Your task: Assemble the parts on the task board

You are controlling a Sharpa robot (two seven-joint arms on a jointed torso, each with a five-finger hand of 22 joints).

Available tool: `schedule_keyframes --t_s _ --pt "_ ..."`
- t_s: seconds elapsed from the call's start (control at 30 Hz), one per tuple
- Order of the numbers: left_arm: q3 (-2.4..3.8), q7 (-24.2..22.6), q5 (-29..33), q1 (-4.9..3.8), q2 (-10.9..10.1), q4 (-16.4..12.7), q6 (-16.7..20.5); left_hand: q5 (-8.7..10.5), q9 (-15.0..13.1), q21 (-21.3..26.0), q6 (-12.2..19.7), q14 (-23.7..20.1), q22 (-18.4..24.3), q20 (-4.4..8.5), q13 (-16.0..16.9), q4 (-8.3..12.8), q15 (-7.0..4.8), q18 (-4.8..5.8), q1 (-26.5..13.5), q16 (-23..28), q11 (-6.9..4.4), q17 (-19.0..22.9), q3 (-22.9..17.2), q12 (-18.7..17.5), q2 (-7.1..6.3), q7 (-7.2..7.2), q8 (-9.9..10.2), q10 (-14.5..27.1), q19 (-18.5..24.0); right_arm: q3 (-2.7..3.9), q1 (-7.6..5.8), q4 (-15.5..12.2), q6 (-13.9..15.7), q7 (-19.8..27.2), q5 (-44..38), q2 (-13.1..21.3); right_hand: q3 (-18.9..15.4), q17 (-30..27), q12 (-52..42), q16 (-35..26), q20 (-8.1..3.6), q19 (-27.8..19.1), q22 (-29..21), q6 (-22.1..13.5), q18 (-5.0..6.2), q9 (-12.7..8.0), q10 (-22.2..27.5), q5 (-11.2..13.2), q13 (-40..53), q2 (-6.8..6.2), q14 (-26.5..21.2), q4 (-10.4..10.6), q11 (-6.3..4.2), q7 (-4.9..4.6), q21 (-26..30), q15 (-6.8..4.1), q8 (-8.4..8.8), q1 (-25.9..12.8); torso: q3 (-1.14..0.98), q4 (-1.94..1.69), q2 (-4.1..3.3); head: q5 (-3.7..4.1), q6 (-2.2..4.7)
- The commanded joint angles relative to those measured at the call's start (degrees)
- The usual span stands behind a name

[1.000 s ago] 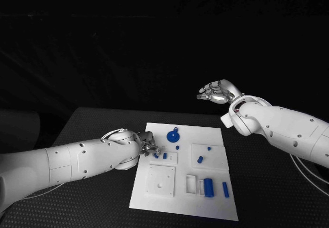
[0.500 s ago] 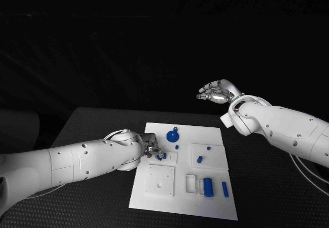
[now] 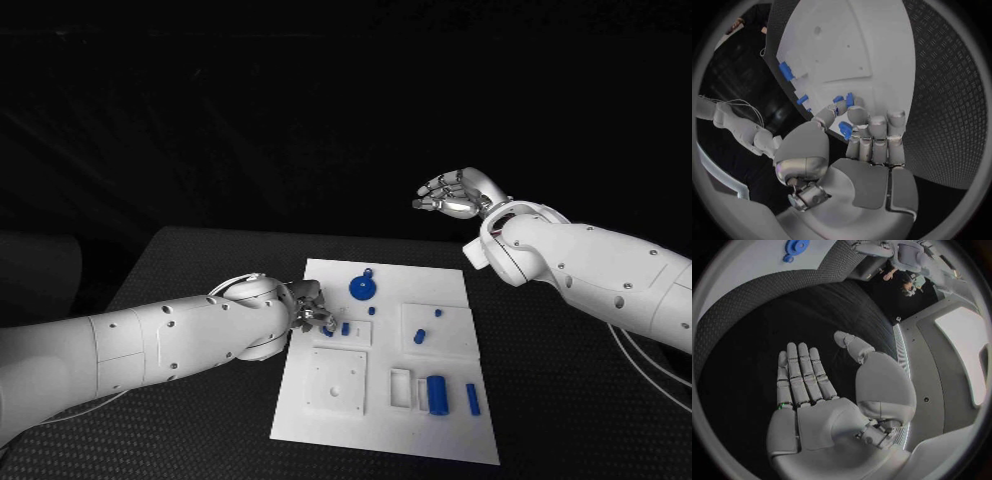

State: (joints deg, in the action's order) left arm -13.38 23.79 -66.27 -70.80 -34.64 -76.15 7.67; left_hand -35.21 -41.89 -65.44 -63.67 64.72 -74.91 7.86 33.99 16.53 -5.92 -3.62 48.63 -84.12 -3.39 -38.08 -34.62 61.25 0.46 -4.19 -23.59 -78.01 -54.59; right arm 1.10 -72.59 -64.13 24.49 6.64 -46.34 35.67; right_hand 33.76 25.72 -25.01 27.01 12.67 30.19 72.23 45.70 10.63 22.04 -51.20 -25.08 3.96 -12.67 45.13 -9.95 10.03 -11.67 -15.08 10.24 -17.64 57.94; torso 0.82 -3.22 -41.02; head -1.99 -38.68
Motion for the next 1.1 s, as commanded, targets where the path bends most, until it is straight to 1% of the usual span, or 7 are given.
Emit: schedule_keyframes --t_s 0.03,0.17,0.4,0.9,1.1 --pt "-0.37 1.51 -1.7 0.45 -0.66 0.13 -0.23 -0.43 -3.19 -0.33 -8.26 4.22 -0.89 7.06 0.07 0.07 -4.42 -0.8 0.67 -0.2 -4.34 -0.09 -0.6 0.34 0.99 6.13 -5.87 -2.88 -0.54 0.01 0.03 -0.04 -0.49 0.43 -0.1 0.05 -0.09 -0.1 0.33 0.12 -0.01 -0.23 0.08 -0.55 -0.49 -0.1 0.2 -0.29 0.0 0.2 -0.42 0.24 0.03 -0.56 0.37 0.12 -0.22 -0.15 0.02 0.03 -0.02 0.07 -0.06" --pt "-0.37 1.61 -1.99 0.45 -1.06 0.19 0.13 -0.48 -3.21 -0.36 -8.26 4.25 -0.9 7.08 0.08 0.07 -4.41 -0.82 0.69 -0.22 -4.37 -0.09 -0.64 0.39 0.96 6.15 -5.93 -2.86 -0.56 0.01 0.04 -0.05 -0.46 0.42 -0.1 0.08 -0.1 -0.11 0.33 0.13 0.0 -0.22 0.1 -0.56 -0.49 -0.1 0.19 -0.36 0.0 0.21 -0.43 0.29 0.03 -0.56 0.4 0.12 -0.23 -0.2 -0.01 -0.01 -0.02 0.14 -0.09" --pt "-0.37 1.52 -2.06 0.46 -0.92 0.27 0.44 -0.51 -3.22 -0.39 -8.25 4.27 -0.9 7.09 0.09 0.06 -4.4 -0.84 0.71 -0.24 -4.4 -0.09 -0.67 0.45 0.94 6.17 -5.98 -2.84 -0.59 0.01 0.04 -0.02 -0.52 0.42 -0.1 0.02 -0.11 -0.12 0.33 0.14 0.0 -0.21 0.13 -0.56 -0.49 -0.11 0.2 -0.44 0.0 0.23 -0.44 0.33 0.03 -0.56 0.43 0.13 -0.23 -0.24 -0.01 -0.04 -0.02 0.1 -0.11" --pt "-0.37 0.49 -2.13 0.47 -0.71 0.02 3.76 -0.51 -3.24 -0.44 -8.2 4.32 -0.89 7.1 0.09 -0.01 -4.39 -0.86 0.66 -0.24 -4.45 -0.08 -0.7 0.54 1.01 6.19 -6.07 -2.78 -0.67 0.01 0.11 0.03 -0.54 0.44 -0.1 -0.08 -0.11 -0.14 0.34 0.15 0.0 -0.21 0.18 -0.57 -0.49 -0.12 0.2 -0.57 0.0 0.24 -0.45 0.37 0.03 -0.56 0.49 0.13 -0.24 -0.26 -0.05 0.02 -0.01 -0.1 -0.14" --pt "-0.37 0.48 -2.13 0.47 -0.72 0.08 3.77 -0.51 -3.26 -0.47 -8.18 4.35 -0.88 7.12 0.09 -0.01 -4.4 -0.88 0.64 -0.23 -4.48 -0.07 -0.71 0.58 1.01 6.2 -6.11 -2.75 -0.72 0.01 0.16 0.09 -0.57 0.44 -0.1 -0.11 -0.12 -0.15 0.34 0.15 0.0 -0.2 0.2 -0.57 -0.49 -0.12 0.2 -0.62 0.0 0.25 -0.46 0.38 0.03 -0.56 0.52 0.13 -0.25 -0.27 -0.08 0.01 -0.02 -0.16 -0.18"
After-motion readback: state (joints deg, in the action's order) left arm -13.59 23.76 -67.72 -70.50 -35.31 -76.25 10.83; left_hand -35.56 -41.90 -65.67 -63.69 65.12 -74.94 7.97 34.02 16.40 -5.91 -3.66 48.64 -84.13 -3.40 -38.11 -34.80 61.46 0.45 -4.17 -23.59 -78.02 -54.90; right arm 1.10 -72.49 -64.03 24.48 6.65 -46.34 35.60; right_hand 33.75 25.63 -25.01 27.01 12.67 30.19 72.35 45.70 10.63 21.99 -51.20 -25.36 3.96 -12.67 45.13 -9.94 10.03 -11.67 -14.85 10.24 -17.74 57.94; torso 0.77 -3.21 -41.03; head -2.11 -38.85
